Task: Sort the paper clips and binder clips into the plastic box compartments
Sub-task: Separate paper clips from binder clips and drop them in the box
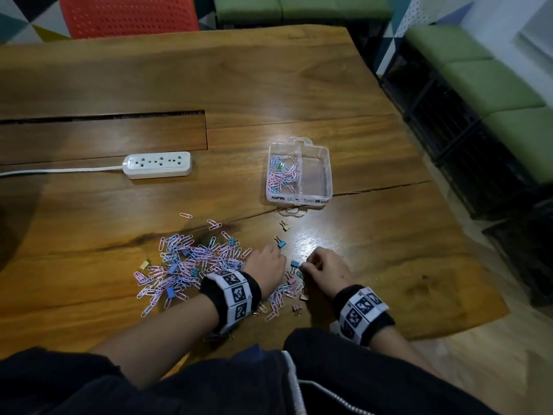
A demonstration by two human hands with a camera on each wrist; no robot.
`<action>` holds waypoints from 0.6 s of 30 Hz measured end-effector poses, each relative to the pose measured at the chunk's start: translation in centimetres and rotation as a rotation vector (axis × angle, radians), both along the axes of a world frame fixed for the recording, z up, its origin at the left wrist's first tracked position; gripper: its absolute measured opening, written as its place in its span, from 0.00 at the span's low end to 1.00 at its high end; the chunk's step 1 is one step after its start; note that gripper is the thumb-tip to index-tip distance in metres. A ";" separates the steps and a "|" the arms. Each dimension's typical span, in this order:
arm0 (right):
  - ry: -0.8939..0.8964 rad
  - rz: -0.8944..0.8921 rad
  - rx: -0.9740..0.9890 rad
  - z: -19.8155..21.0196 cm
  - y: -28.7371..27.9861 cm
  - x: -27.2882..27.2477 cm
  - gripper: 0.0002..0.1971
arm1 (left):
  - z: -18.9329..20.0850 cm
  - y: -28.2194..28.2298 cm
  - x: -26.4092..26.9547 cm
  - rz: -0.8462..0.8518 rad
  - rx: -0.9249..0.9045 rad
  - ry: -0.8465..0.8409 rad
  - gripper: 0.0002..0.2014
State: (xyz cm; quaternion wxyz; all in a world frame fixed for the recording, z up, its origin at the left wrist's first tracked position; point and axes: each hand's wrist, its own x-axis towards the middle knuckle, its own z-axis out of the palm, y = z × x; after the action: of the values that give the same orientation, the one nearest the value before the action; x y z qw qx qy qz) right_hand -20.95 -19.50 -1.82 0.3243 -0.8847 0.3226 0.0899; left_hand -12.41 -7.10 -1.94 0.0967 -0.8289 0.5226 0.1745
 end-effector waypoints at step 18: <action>-0.054 0.273 -0.032 0.1 1.4 -1.3 0.10 | 3.4 1.2 1.1 1.134 -0.673 1.436 0.12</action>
State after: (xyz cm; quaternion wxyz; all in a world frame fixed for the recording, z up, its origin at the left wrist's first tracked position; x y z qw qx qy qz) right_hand -22.25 -18.11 -1.76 0.3037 -0.9275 0.1918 0.1041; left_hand -11.36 -5.87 1.42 -0.5851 -0.6382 0.0031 0.5003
